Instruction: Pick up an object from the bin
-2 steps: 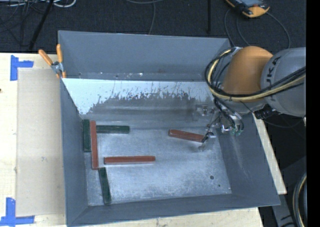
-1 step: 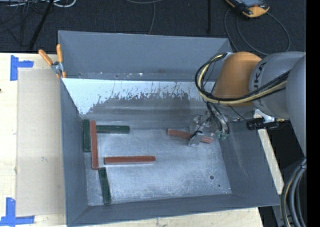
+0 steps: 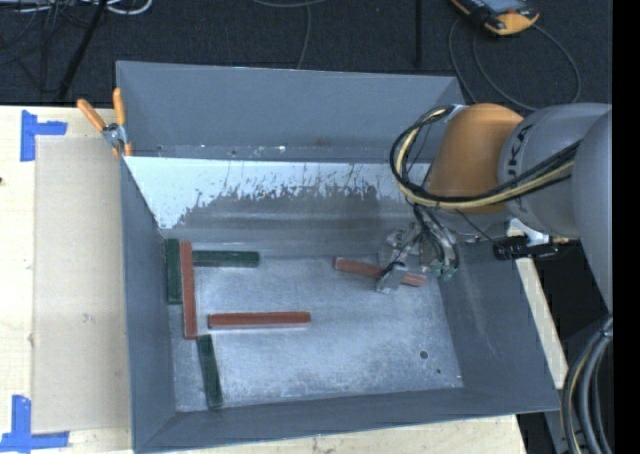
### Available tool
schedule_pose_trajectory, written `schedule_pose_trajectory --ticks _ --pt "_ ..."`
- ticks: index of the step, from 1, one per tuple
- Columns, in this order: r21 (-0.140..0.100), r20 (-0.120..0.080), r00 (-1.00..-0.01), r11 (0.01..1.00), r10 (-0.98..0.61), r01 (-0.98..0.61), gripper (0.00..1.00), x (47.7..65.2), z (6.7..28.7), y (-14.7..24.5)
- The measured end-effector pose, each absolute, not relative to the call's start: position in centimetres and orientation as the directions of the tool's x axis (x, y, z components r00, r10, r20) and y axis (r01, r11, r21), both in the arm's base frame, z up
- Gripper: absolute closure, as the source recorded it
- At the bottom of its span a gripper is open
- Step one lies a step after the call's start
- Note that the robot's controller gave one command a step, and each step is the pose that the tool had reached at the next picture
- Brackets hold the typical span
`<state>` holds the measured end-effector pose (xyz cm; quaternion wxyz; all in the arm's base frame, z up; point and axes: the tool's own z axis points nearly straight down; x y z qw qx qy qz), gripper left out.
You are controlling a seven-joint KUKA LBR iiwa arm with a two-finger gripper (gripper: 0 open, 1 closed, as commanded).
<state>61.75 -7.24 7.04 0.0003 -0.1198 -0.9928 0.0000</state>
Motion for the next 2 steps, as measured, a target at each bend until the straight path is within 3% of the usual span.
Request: schedule_pose_trajectory --ticks 1,2 --pt "-0.001 0.003 -0.971 0.971 0.237 0.237 1.0 61.6 7.3 -7.2" --pt "-0.001 0.011 -0.971 0.971 0.237 0.237 1.0 61.4 9.4 -7.2"
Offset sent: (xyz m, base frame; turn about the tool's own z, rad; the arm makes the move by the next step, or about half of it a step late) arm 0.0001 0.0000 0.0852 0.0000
